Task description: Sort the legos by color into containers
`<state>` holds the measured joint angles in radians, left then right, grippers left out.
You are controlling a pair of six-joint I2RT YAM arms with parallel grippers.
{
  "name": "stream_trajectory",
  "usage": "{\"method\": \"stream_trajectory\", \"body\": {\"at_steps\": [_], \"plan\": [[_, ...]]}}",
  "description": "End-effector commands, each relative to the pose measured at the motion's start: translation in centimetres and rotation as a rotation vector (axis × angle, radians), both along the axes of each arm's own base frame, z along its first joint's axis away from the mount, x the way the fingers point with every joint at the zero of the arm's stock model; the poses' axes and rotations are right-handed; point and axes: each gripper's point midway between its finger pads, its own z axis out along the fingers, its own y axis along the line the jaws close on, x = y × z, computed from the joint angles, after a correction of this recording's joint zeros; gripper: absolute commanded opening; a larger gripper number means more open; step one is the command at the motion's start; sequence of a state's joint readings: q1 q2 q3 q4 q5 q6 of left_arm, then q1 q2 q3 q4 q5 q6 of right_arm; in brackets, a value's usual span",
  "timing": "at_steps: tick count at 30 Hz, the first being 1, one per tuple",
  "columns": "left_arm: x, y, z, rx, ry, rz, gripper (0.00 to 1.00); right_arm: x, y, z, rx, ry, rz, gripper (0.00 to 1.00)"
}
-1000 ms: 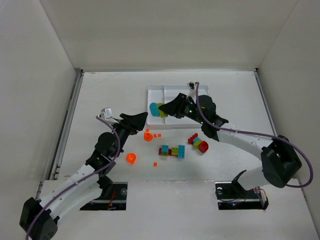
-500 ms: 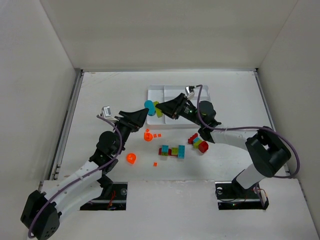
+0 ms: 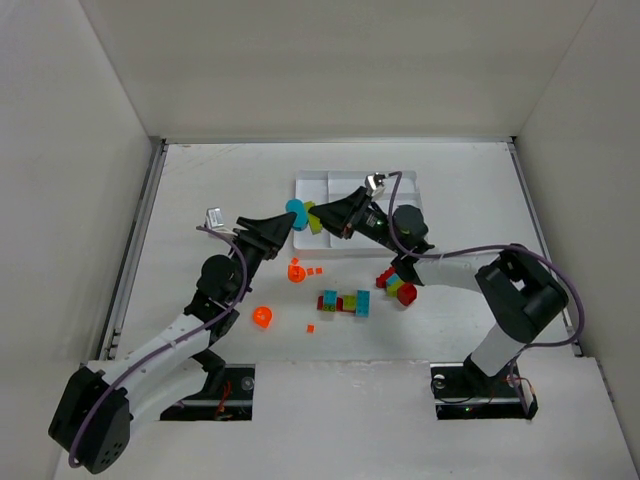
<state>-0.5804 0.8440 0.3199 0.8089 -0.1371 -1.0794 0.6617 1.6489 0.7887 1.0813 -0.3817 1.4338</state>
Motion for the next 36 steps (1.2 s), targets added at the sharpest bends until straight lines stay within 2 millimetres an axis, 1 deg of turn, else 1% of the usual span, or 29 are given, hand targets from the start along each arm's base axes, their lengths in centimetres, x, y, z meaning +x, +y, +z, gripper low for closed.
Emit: {"method": "stream_trajectory", "body": {"at_steps": [1, 3, 8, 12, 14, 16, 18, 20, 22, 24, 26, 30, 33, 36], "plan": [[-0.7, -0.1, 2.6, -0.09, -0.078, -0.033, 0.51, -0.9, 0.2, 2.7, 0.091, -0.076, 0.033, 0.29], [-0.9, -0.3, 2.6, -0.091, -0.079, -0.042, 0.51, -0.8, 0.5, 2.3, 0.096, -0.058, 0.042, 0.29], [-0.8, -0.3, 2.4, -0.093, -0.073, -0.043, 0.49, -1.3, 1.3, 2.3, 0.117, -0.048, 0.073, 0.29], [-1.1, -0.5, 2.6, -0.088, -0.082, -0.055, 0.35, -1.3, 1.7, 2.1, 0.119, -0.035, 0.081, 0.29], [-1.2, -0.5, 2.5, -0.086, -0.083, -0.056, 0.33, -1.3, 1.8, 2.1, 0.121, -0.03, 0.085, 0.29], [-1.2, -0.5, 2.3, -0.082, -0.081, -0.057, 0.35, -1.5, 2.1, 2.2, 0.122, -0.031, 0.091, 0.29], [-1.3, -0.5, 2.1, -0.079, -0.083, -0.061, 0.34, -1.6, 2.4, 2.0, 0.118, -0.027, 0.097, 0.29], [-1.4, -0.4, 1.9, -0.076, -0.088, -0.06, 0.28, -1.6, 2.5, 1.7, 0.115, -0.024, 0.096, 0.29], [-1.6, 0.1, 2.0, -0.071, -0.095, -0.053, 0.22, -1.5, 2.5, 1.4, 0.108, -0.017, 0.092, 0.29], [-1.7, 0.8, 1.9, -0.062, -0.106, -0.035, 0.19, -1.6, 2.3, 1.2, 0.103, -0.015, 0.09, 0.29], [-1.8, 1.8, 1.1, -0.042, -0.094, -0.015, 0.18, -1.1, 1.7, 1.0, 0.097, -0.018, 0.074, 0.29], [-1.9, 3.8, -0.6, 0.006, -0.043, 0.033, 0.17, 0.6, 0.2, 0.1, 0.068, -0.009, 0.023, 0.29], [-2.0, 5.1, -1.2, 0.04, -0.03, 0.062, 0.17, 1.6, 0.0, -0.8, 0.029, -0.008, 0.001, 0.28], [-1.9, 6.0, -1.4, 0.078, -0.017, 0.082, 0.17, 2.8, 0.3, -1.9, -0.054, -0.019, -0.027, 0.28]]}}
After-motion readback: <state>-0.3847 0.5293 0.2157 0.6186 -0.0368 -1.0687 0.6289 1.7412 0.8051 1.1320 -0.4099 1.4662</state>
